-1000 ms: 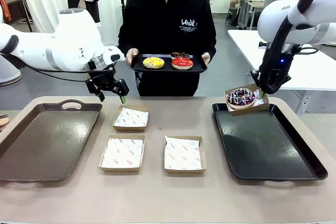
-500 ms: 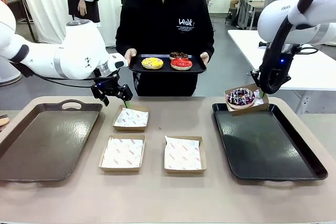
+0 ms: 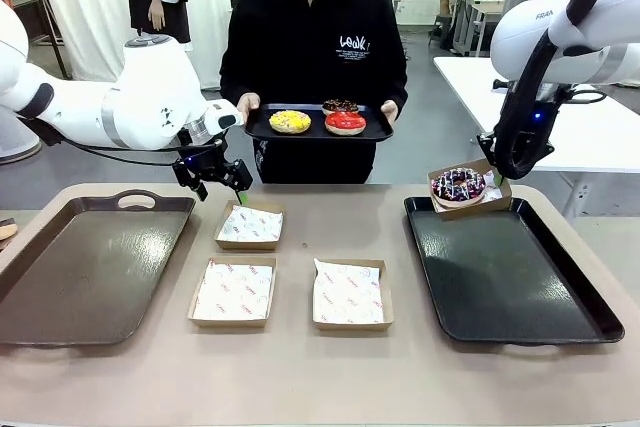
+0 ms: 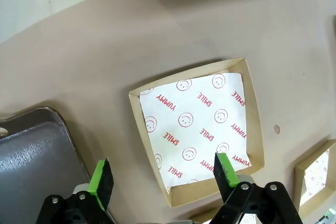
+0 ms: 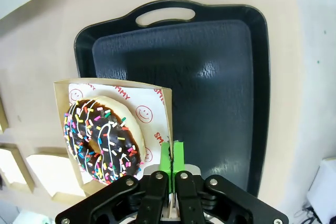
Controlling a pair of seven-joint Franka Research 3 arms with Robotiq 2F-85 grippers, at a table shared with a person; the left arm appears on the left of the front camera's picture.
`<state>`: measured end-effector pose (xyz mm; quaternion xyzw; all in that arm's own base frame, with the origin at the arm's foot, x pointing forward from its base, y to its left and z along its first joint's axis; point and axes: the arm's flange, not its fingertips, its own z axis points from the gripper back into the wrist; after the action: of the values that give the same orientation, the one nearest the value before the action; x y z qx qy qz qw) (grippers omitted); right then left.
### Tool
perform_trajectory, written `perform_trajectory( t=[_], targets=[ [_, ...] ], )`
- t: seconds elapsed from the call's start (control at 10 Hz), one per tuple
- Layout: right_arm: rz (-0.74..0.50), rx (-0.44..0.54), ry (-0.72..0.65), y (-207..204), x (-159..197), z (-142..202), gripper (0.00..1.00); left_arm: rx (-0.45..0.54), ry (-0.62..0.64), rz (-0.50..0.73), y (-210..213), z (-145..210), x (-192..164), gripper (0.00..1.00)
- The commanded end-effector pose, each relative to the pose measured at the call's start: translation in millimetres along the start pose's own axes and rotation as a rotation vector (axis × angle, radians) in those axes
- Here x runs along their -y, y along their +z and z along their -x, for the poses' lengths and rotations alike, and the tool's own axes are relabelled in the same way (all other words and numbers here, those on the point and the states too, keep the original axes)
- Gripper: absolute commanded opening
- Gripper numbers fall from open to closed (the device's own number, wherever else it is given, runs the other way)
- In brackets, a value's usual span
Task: Individually package the donuts and arrange them on the tray.
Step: Place the picked Paper togo box on the Handle tray while simultaneously picking up another Paper togo box from the table with the other hand.
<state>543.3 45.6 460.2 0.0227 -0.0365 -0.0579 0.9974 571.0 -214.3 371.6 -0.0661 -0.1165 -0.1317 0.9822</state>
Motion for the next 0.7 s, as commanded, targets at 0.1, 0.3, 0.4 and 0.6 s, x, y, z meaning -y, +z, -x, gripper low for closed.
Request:
perform_trajectory(
  t=[0.1,0.3,0.4,0.6],
  targets=[
    [0.0,0.0,0.0,0,0,0,0.01,-0.008,0.002,-0.002,3,1,-1,1.0],
    [0.018,0.008,0.074,-12,3,-6,0.01,0.0,0.054,-0.025,-6,0,2,1.0],
    [0.005,0.018,0.074,-17,6,-13,0.01,0.004,0.068,-0.018,-9,0,4,1.0],
    [-0.021,-0.014,0.11,-36,-2,-27,0.01,-0.005,0.078,-0.009,-19,-1,7,1.0]
  ],
)
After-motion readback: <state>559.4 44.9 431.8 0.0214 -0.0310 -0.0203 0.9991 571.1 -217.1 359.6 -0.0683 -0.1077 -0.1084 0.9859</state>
